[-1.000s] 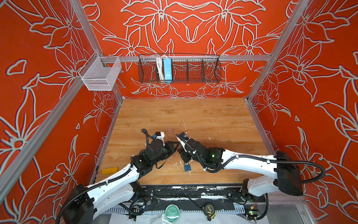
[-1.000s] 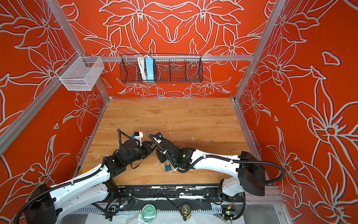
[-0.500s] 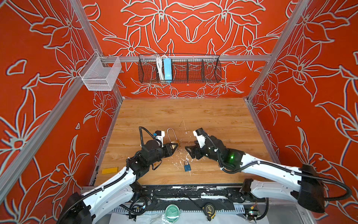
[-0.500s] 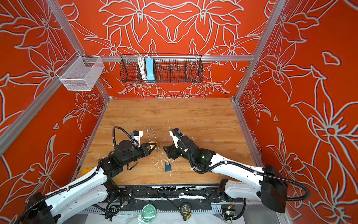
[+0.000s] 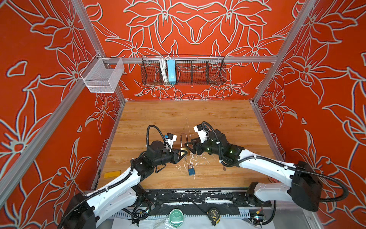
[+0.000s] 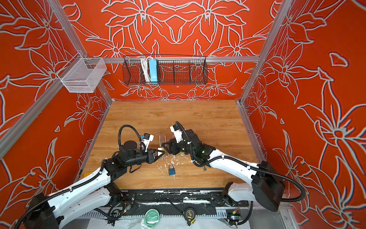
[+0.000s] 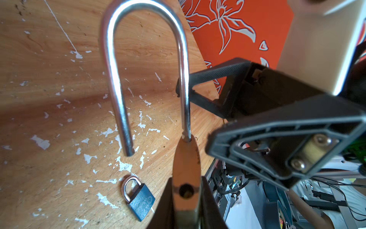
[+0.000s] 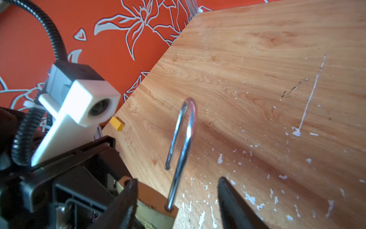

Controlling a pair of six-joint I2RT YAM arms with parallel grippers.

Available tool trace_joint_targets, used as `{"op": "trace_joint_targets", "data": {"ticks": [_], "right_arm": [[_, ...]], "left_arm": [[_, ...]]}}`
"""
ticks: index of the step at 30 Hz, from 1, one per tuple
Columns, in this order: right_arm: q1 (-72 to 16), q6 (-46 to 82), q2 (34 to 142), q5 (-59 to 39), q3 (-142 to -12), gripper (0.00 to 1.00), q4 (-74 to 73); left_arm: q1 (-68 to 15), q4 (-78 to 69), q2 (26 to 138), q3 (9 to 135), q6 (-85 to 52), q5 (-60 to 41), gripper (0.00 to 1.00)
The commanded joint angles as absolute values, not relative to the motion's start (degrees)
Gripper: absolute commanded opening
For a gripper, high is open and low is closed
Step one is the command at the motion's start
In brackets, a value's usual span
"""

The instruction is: Unlock with the key

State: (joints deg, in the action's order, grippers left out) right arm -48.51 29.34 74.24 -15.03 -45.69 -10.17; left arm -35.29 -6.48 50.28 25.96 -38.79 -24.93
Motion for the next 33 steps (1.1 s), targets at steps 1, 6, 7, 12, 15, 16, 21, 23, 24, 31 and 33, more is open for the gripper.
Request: {"op": "trace_joint_targets", "data": {"ticks": [1,6,7,12,15,16,21,23,24,31,33], "right_arm": [[-48.2,30.6,75.6,-15.8,-49.0,0.49,-11.5],[-48.1,30.4,77.5,-15.3,-51.3,0.39,-8.8],[-48.1,30.5,78.1,-15.2,-51.7,0.39,-8.5],[-48.1,31.0,79.7,-14.8,-52.9,0.30,-7.6],[-48.1,31.3,80.0,-13.8,-53.3,0.19,-6.8],[-48.1,31.4,80.0,-13.2,-53.4,0.16,-6.4],[-48.1,31.9,79.9,-10.2,-54.4,0.04,-3.1],[-48.1,32.1,80.0,-9.2,-54.8,0.01,-1.7],[-48.1,32.0,80.0,-8.8,-55.1,0.00,-1.2],[-48.1,31.8,79.9,-7.7,-55.3,0.18,0.1],[-48.1,31.7,79.1,-7.6,-54.3,0.34,-0.5]], "left_arm": [[-35.1,-11.8,49.8,28.2,-37.6,-26.2,0.00],[-35.2,-11.5,49.9,28.4,-37.3,-26.1,0.00],[-35.2,-11.7,49.9,28.3,-37.3,-26.1,0.00],[-35.2,-12.1,49.9,28.1,-37.4,-26.3,0.00],[-35.2,-11.7,49.7,28.1,-37.3,-26.0,0.00],[-35.2,-11.5,49.6,28.1,-37.2,-26.0,0.00],[-35.2,-9.4,49.3,28.4,-36.5,-24.3,0.00],[-35.3,-7.9,49.0,28.6,-36.3,-22.2,0.00],[-35.3,-6.6,48.9,28.9,-36.1,-20.7,0.00],[-35.7,0.6,49.7,31.8,-33.4,-12.3,0.00],[-35.7,1.1,49.5,32.3,-32.4,-11.7,0.00]]}}
